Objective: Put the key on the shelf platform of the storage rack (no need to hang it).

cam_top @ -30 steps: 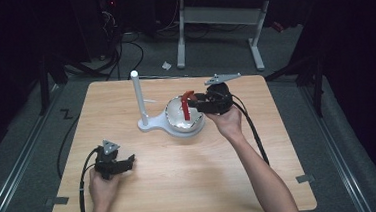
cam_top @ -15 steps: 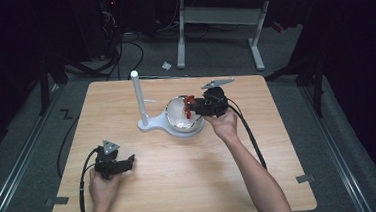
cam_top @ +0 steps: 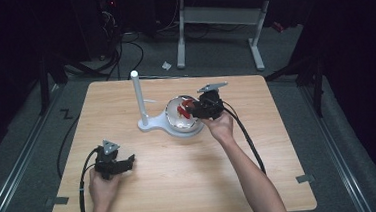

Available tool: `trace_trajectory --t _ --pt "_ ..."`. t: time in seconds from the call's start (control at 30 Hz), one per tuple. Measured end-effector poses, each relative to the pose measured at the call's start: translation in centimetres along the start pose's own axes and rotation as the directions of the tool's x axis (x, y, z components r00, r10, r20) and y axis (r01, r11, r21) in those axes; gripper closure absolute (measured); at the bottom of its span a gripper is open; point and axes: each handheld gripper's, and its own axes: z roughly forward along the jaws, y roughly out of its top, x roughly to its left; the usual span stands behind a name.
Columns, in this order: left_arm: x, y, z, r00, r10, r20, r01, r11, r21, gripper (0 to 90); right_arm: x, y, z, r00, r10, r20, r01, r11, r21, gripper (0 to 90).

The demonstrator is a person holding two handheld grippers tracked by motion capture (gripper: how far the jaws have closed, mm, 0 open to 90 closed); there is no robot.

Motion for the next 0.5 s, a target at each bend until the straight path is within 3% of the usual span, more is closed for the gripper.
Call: trace_trajectory --t 0.5 --pt "0.0 0.0 0.0 1.0 0.0 0.0 0.0 1.0 0.0 23.3 0.2 -0.5 1.9 0.9995 -0.006 0.03 0.004 0.999 0.035 56.5"
